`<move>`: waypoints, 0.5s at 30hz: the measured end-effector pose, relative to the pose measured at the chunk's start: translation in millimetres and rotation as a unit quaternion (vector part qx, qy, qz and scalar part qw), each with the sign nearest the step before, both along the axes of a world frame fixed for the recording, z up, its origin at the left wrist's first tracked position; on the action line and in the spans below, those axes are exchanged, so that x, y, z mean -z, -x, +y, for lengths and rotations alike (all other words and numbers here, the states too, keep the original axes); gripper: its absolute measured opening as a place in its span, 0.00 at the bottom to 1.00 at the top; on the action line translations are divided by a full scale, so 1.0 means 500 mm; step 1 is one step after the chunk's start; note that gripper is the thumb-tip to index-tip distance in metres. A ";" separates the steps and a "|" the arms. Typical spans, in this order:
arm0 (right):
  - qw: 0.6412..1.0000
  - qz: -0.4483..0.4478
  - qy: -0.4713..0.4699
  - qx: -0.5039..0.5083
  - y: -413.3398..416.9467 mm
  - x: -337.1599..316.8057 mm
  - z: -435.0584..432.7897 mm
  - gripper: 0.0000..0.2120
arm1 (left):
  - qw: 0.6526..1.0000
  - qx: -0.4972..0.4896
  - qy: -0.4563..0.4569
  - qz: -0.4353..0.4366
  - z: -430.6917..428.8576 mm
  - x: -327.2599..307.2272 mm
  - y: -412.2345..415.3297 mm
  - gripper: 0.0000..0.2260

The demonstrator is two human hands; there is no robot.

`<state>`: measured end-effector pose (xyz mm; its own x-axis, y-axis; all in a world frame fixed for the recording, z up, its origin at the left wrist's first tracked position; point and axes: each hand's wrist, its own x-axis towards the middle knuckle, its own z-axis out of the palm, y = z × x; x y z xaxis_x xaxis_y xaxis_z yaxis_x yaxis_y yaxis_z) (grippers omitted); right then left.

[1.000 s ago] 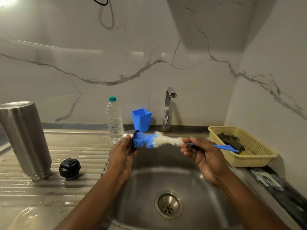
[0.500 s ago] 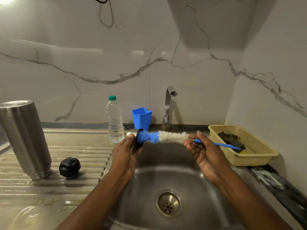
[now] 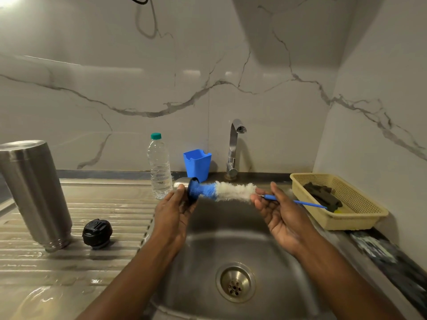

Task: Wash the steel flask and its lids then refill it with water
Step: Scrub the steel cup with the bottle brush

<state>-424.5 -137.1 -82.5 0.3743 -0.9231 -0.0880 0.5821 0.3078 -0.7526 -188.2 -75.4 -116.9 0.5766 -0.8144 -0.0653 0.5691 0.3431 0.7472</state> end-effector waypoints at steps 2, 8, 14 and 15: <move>1.000 0.003 0.015 0.008 0.012 -0.007 -0.005 0.17 | 1.000 -0.009 0.000 0.006 0.002 -0.005 -0.007 0.10; 0.998 0.039 0.053 -0.010 0.011 -0.006 -0.002 0.18 | 1.000 0.007 -0.003 -0.010 -0.002 0.001 0.008 0.13; 0.991 0.098 0.090 -0.029 0.021 -0.016 -0.003 0.18 | 0.999 -0.046 -0.005 0.003 0.000 -0.009 -0.011 0.08; 0.989 0.111 0.098 -0.027 0.020 -0.014 -0.002 0.19 | 0.999 -0.048 -0.008 -0.003 0.001 -0.008 -0.010 0.08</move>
